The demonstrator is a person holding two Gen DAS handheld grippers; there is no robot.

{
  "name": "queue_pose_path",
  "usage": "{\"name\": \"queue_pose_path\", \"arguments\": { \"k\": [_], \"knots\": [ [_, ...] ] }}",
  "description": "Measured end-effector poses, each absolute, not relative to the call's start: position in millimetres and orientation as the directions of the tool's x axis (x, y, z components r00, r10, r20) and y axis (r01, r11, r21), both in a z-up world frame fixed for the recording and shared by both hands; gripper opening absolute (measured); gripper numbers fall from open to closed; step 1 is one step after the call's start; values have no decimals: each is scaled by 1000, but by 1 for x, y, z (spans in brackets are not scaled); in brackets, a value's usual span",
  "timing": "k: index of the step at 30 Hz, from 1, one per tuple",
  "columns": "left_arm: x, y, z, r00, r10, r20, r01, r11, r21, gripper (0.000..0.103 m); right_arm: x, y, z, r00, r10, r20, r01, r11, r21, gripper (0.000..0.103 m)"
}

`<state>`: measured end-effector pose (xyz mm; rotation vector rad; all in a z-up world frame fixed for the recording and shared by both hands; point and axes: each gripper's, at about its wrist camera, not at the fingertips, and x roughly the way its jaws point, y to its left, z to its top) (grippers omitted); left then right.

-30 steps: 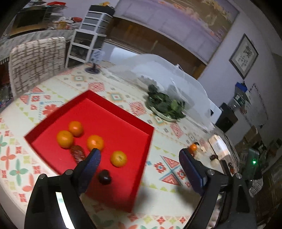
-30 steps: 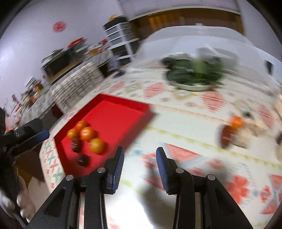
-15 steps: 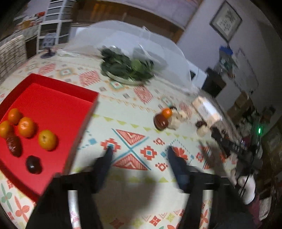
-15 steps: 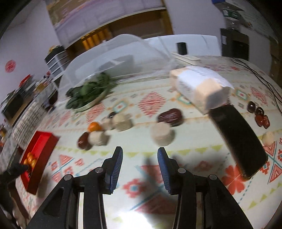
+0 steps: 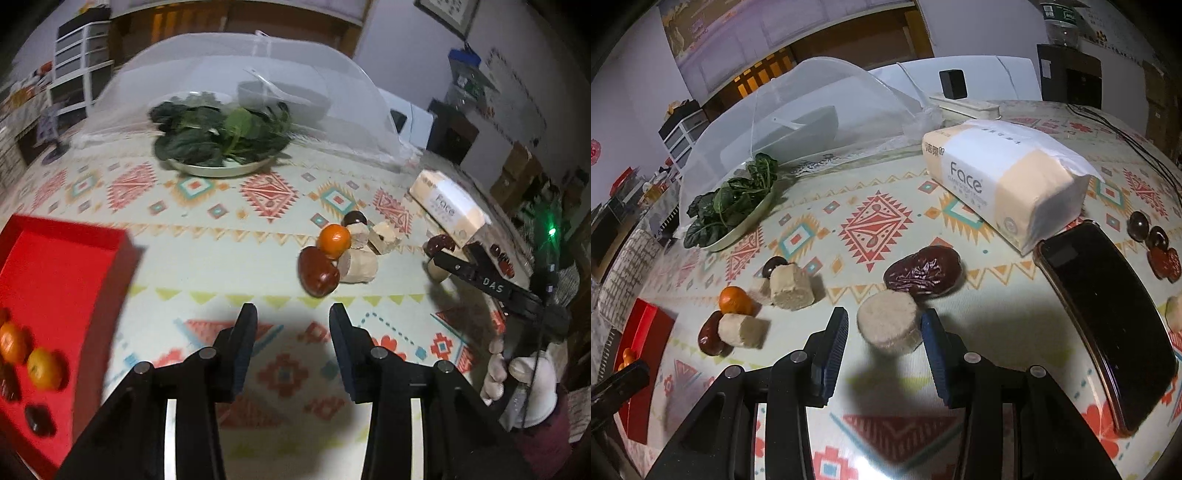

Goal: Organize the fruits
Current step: 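Grasp a red date with the left gripper while the right gripper grasps a white yam slice, then carry the date and yam slice into the red tray and open both grippers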

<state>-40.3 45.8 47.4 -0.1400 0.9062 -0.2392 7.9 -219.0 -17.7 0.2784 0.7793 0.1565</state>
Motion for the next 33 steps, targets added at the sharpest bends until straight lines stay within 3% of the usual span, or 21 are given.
{"name": "queue_pose_path", "arguments": {
  "k": [10,23,26,33],
  "knots": [
    [4,26,23,553,-297,-779,157,955,-253,40,11,-226,-23,705,259,-661,-42,945,326,42],
    [17,7,13,540,-274,-796,184,961,-206,41,11,-226,-24,700,287,-654,-67,938,339,42],
    [17,6,12,552,-252,-795,177,967,-184,34,11,-226,-24,699,287,-654,-71,939,337,42],
    [3,20,20,571,-275,-773,152,961,-230,34,7,-221,-23,702,274,-657,-81,947,309,41]
  ]
}}
